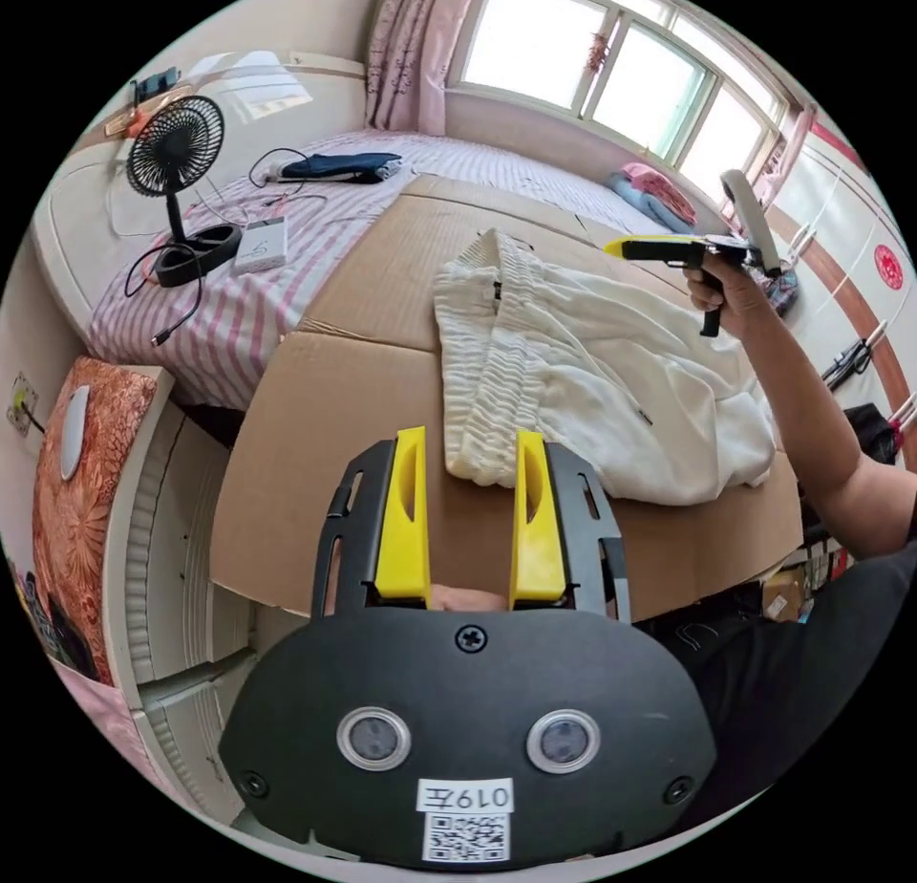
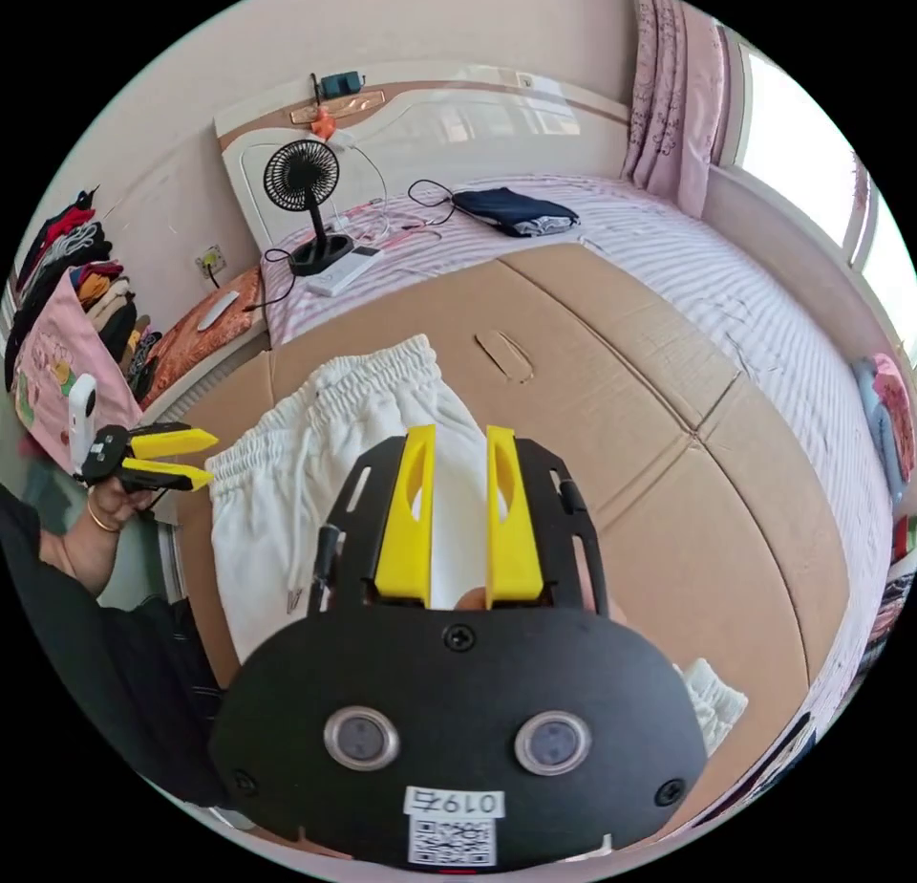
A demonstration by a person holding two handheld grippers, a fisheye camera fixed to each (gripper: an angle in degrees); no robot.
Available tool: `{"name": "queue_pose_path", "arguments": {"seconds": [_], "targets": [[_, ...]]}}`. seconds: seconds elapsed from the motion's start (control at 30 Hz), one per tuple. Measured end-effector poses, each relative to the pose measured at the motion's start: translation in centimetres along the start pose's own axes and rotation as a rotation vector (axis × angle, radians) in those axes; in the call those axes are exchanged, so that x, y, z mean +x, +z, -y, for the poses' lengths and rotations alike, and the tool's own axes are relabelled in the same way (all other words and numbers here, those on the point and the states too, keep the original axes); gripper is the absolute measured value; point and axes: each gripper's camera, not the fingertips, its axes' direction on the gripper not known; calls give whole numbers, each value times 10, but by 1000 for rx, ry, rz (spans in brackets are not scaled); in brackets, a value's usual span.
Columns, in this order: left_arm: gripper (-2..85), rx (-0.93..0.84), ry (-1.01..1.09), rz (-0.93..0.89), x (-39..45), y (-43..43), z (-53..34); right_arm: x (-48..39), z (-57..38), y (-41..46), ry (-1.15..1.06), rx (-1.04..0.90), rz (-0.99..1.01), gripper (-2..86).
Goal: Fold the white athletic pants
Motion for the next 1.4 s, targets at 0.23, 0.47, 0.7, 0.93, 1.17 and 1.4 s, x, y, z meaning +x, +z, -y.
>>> {"name": "queue_pose_path", "arguments": {"seconds": [0.23,0.47,0.7,0.93,1.17,1.4], "targets": [[101,-41,81,43,-5,0,0,6,65,54,-168,-28,178,127],[104,30,16,-106,-42,-17,-14,40,98,96,-277,-194,350,159],[70,-15,11,-95,-46,-2,-14,20,88,97,-350,-230,376,101],[20,35,119,-159,-36,-14,-25,-28,54,-33,-380,84,122,53],[9,268,373,-335,-9,-118,-28,-127,64,-169,-557,299,-281,53],[8,351,305,-113,-17,-150,-13,-158,151,-99,-621,117,-367,54]]}}
